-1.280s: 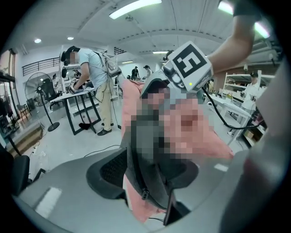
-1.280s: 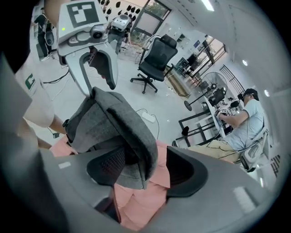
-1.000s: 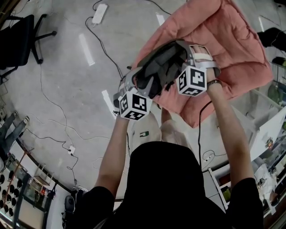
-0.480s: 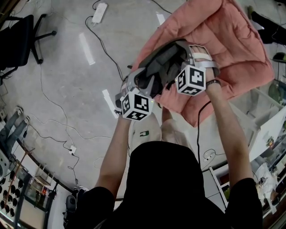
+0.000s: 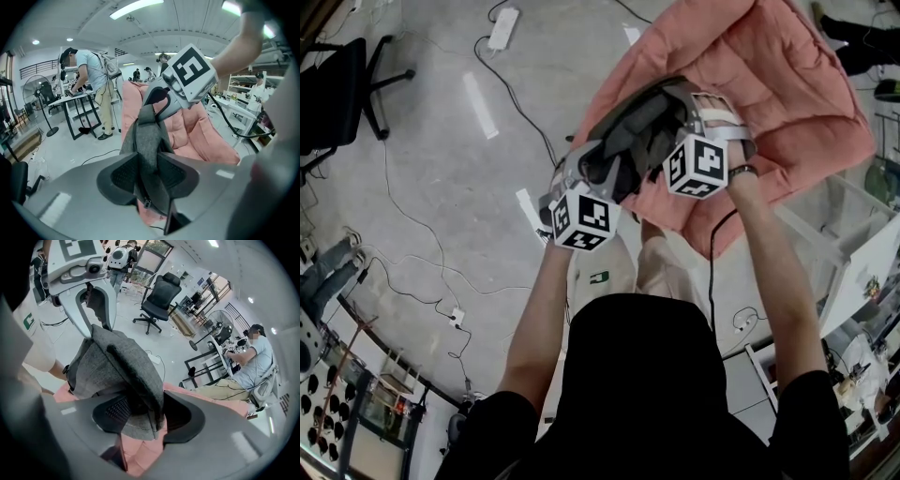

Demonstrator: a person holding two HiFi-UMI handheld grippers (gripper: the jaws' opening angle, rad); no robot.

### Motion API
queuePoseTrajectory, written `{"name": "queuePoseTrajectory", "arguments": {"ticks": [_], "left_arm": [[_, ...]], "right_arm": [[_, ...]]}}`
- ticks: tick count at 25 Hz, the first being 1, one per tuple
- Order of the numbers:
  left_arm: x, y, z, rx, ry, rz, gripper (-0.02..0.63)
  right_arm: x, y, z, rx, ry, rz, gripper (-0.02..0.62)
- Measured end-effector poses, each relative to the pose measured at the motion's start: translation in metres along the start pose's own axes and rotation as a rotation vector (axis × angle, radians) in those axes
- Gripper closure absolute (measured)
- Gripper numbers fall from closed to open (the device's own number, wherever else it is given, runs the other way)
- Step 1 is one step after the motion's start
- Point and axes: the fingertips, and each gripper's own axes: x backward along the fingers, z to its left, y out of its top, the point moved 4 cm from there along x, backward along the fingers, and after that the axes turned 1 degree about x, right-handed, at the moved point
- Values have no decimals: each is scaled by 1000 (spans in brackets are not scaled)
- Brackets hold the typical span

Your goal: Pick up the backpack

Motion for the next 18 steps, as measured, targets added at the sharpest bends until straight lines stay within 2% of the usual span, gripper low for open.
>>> {"name": "queuePoseTrajectory", "arguments": {"ticks": [13, 18], "left_arm": [[7, 0, -18, -43, -2, 39, 499], [13, 3, -30, -56, 9, 55, 503]], "right_arm": [[19, -11, 17, -46, 29, -9, 436], [33, -16, 26, -72, 1, -25, 449]]}}
